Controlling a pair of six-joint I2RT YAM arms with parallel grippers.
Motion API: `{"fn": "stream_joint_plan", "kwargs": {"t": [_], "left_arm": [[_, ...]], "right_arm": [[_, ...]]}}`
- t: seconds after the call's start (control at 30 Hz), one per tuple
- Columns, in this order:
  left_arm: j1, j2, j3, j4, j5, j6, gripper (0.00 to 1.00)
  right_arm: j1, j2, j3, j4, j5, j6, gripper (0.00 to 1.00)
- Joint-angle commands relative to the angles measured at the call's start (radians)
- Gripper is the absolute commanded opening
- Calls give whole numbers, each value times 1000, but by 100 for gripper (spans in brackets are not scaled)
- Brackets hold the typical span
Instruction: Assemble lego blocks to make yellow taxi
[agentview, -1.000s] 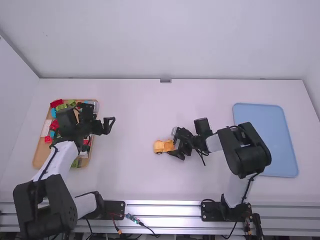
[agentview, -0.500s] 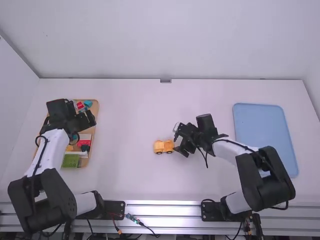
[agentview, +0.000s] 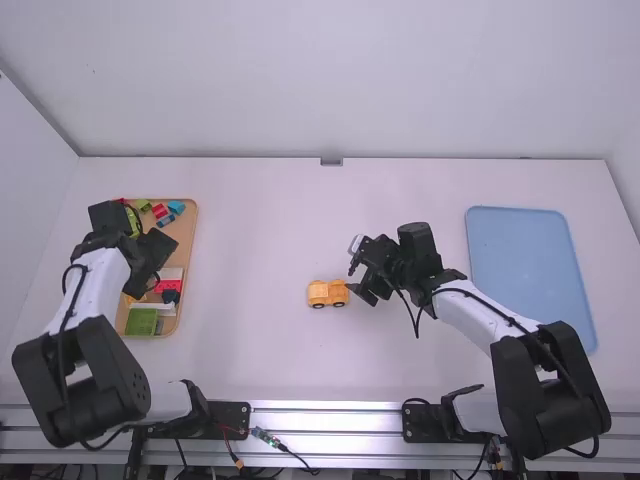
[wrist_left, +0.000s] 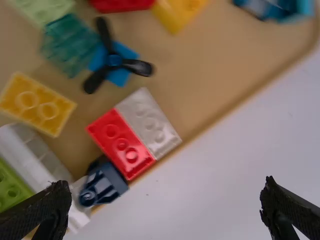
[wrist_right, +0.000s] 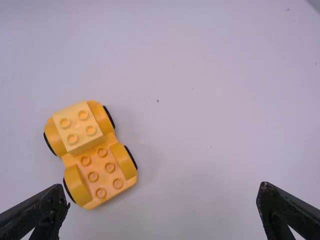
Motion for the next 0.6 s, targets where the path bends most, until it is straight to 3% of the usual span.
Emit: {"fn": "stream_joint_plan", "kwargs": {"t": [0.0, 0.2, 0.57], "left_arm": [[50, 94, 85, -34, -65, -187, 99], [100, 272, 209, -88, -71, -340, 86], [106, 303, 174, -113, -166, -571, 88]], "right_arm": [[17, -42, -3, 2, -1, 6, 99], [51, -79, -3, -6, 98, 7, 100], [117, -84, -3, -18, 227, 2, 100]]}}
